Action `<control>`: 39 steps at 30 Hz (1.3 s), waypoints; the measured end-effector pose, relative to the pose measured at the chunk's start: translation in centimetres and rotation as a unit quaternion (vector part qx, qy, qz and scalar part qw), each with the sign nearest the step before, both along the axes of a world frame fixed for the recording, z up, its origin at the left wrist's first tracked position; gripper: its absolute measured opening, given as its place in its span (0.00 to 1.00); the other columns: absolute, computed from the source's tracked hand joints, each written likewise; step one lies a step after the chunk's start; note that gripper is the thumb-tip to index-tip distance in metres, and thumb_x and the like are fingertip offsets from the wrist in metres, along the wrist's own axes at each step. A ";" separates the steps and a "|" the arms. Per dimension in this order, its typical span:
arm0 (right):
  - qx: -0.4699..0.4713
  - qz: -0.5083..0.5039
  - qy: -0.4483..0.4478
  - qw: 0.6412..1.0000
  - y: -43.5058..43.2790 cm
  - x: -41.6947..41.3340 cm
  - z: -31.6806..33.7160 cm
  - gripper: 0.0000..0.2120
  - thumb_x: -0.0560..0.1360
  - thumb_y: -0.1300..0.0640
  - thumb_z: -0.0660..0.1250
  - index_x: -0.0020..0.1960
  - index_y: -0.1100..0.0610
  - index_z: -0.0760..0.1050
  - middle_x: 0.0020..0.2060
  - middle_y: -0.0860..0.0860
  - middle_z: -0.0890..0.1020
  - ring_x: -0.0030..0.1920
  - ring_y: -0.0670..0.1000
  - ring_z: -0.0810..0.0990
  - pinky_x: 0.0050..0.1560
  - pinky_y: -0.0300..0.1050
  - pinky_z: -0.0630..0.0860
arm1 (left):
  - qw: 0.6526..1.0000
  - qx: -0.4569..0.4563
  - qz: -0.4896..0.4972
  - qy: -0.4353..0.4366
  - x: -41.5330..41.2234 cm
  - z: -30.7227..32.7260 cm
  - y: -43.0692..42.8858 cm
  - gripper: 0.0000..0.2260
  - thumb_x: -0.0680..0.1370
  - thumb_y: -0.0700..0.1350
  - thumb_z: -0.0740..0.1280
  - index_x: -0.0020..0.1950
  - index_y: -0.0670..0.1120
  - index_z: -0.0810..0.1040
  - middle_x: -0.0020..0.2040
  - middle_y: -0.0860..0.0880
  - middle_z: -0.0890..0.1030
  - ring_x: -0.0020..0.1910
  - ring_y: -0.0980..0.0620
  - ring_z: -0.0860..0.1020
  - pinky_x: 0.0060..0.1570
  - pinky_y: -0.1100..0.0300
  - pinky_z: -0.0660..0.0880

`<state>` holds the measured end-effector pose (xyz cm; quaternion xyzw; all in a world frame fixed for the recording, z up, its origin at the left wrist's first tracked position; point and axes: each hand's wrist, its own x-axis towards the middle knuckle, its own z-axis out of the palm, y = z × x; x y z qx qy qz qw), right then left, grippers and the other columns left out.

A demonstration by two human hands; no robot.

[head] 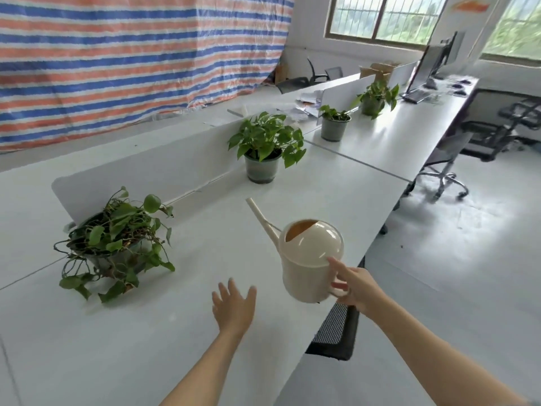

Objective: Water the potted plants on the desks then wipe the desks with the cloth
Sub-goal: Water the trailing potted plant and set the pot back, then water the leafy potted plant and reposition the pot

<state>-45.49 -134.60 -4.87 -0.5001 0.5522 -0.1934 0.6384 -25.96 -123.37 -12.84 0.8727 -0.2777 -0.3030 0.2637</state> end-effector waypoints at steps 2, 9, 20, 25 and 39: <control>0.004 0.000 0.001 1.000 0.2 -2.7 0.8 0.26 0.62 0.40 0.70 0.45 0.62 0.77 0.29 0.47 0.79 0.40 0.53 0.77 0.30 0.41 0.65 | 0.992 -0.097 0.000 0.086 -2.1 1.9 -2.8 0.29 0.80 0.56 0.52 0.76 0.46 0.48 0.78 0.45 0.50 0.77 0.43 0.48 0.74 0.47 0.50; 0.001 0.005 -0.009 1.000 -0.5 -10.8 2.1 0.20 0.66 0.41 0.69 0.45 0.58 0.77 0.40 0.53 0.72 0.41 0.53 0.77 0.38 0.46 0.66 | 0.848 -0.288 0.027 0.443 -6.0 5.7 -10.1 0.23 0.79 0.58 0.54 0.68 0.45 0.64 0.65 0.43 0.73 0.67 0.43 0.69 0.70 0.46 0.61; -0.009 0.066 -0.012 0.998 -14.3 -21.4 2.1 0.17 0.67 0.40 0.69 0.38 0.55 0.77 0.30 0.48 0.73 0.33 0.48 0.77 0.36 0.44 0.68 | 0.832 -0.313 0.138 0.436 -16.4 6.4 -22.2 0.03 0.77 0.39 0.62 0.44 0.45 0.70 0.37 0.44 0.74 0.39 0.48 0.75 0.52 0.48 0.72; -0.002 0.094 0.036 0.995 -21.3 -23.5 2.1 0.21 0.71 0.37 0.62 0.33 0.54 0.72 0.29 0.46 0.76 0.32 0.46 0.73 0.36 0.39 0.63 | 0.843 -0.310 0.196 0.394 -19.5 6.1 -27.5 0.05 0.77 0.38 0.62 0.41 0.44 0.69 0.35 0.45 0.73 0.36 0.50 0.73 0.47 0.51 0.72; -0.028 0.187 0.097 0.977 -38.5 -16.1 0.1 0.28 0.72 0.35 0.58 0.36 0.60 0.76 0.24 0.48 0.76 0.29 0.45 0.74 0.43 0.36 0.72 | 0.808 -0.328 0.342 0.350 -14.3 3.8 -42.7 0.08 0.76 0.42 0.63 0.52 0.41 0.69 0.37 0.47 0.72 0.36 0.51 0.72 0.48 0.53 0.70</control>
